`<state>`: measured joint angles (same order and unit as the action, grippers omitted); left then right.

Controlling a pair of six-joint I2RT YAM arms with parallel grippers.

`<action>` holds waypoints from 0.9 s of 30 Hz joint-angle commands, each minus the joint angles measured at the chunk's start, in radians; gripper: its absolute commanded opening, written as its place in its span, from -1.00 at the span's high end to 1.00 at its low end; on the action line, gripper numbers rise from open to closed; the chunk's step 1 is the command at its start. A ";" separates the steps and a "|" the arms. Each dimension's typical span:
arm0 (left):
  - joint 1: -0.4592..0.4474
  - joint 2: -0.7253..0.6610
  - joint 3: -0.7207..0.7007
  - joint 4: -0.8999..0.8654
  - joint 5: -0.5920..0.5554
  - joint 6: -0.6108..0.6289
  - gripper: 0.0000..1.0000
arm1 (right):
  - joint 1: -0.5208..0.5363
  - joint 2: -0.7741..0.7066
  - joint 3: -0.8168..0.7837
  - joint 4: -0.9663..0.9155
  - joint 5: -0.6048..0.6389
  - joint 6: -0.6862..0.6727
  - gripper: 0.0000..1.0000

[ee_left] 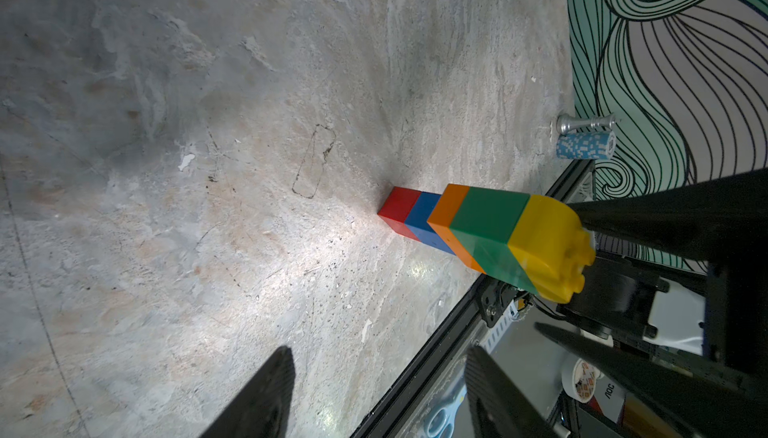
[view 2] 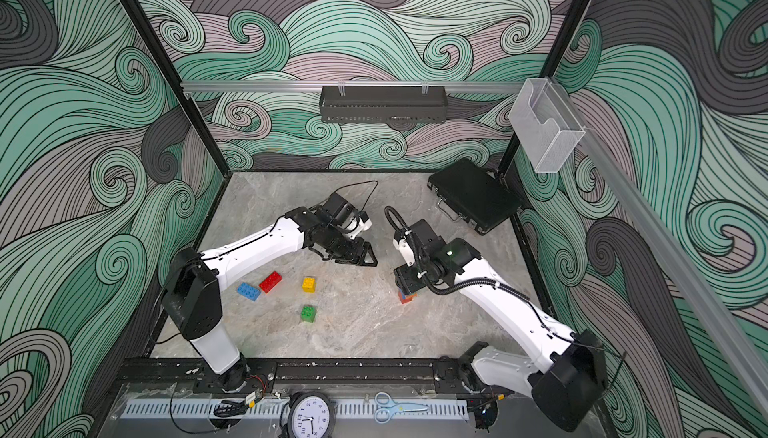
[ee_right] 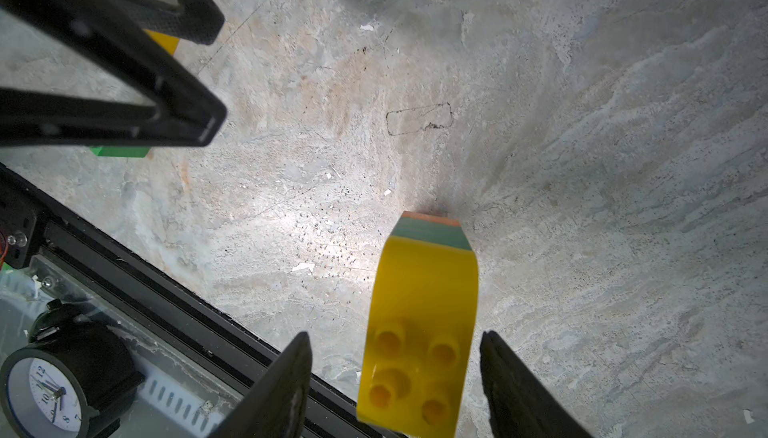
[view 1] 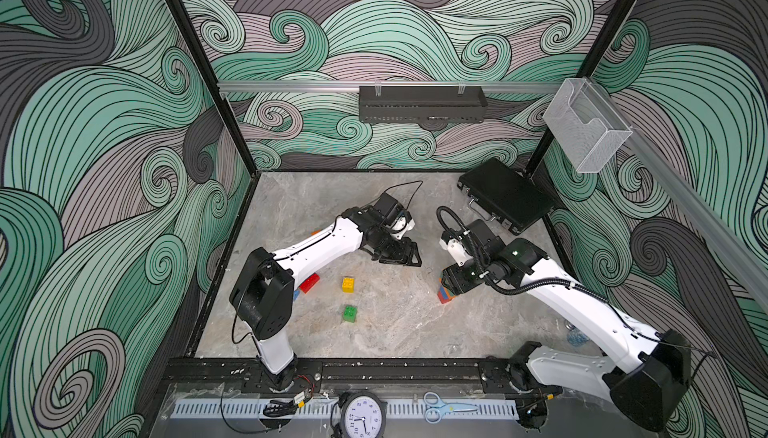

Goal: Assemble an ice cream with lego
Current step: Assemble the lego brick with the lego brick, then adjust the lego brick at the center of the board.

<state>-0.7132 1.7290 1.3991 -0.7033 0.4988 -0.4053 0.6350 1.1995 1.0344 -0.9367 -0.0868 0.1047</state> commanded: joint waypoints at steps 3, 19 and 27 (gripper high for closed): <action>0.011 -0.055 -0.018 -0.010 -0.018 -0.003 -0.31 | 0.003 0.050 0.044 -0.019 0.001 -0.113 -0.16; 0.035 -0.104 -0.064 -0.014 -0.030 -0.003 -0.32 | 0.004 0.087 0.059 -0.041 -0.062 -0.284 0.50; 0.056 -0.162 -0.117 -0.032 -0.056 -0.008 -0.31 | 0.008 0.089 0.090 -0.070 -0.157 -0.515 0.62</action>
<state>-0.6712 1.6066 1.2995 -0.7044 0.4675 -0.4114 0.6357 1.2892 1.0863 -0.9752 -0.1909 -0.2718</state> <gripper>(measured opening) 0.657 0.333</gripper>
